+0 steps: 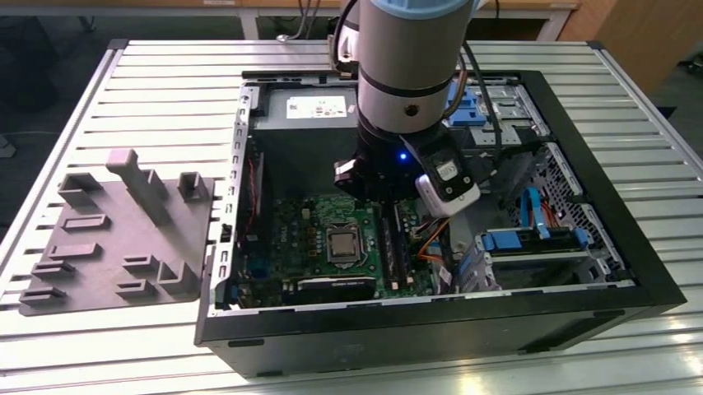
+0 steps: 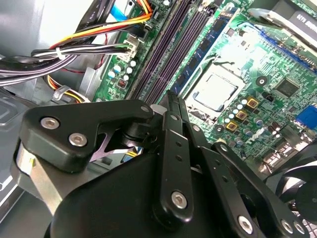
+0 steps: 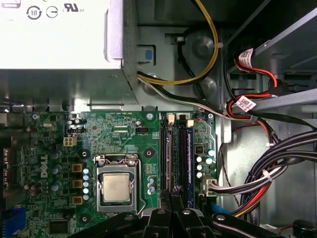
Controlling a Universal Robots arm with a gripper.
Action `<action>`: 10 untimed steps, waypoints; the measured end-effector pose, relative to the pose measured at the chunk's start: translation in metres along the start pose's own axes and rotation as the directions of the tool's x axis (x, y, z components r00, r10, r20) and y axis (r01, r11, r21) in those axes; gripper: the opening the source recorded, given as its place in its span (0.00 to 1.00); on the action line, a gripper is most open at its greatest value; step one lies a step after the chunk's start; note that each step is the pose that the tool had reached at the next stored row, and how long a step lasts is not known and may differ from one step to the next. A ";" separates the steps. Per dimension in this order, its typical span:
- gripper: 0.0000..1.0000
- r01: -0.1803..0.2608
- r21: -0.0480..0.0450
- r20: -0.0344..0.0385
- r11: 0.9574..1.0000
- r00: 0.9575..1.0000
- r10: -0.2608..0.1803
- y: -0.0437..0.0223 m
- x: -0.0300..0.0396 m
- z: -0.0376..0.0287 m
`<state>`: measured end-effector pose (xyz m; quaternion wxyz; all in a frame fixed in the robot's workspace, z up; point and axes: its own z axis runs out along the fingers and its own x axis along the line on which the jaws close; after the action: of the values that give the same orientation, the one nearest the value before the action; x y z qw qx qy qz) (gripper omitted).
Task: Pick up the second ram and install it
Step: 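Insert the second ram into the second slot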
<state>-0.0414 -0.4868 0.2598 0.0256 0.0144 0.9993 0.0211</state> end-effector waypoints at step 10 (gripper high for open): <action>0.12 0.000 0.000 0.000 1.000 1.000 0.000 -0.0001 -0.0002 0.0019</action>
<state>-0.0411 -0.4868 0.2579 0.0257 0.0144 0.9993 0.0212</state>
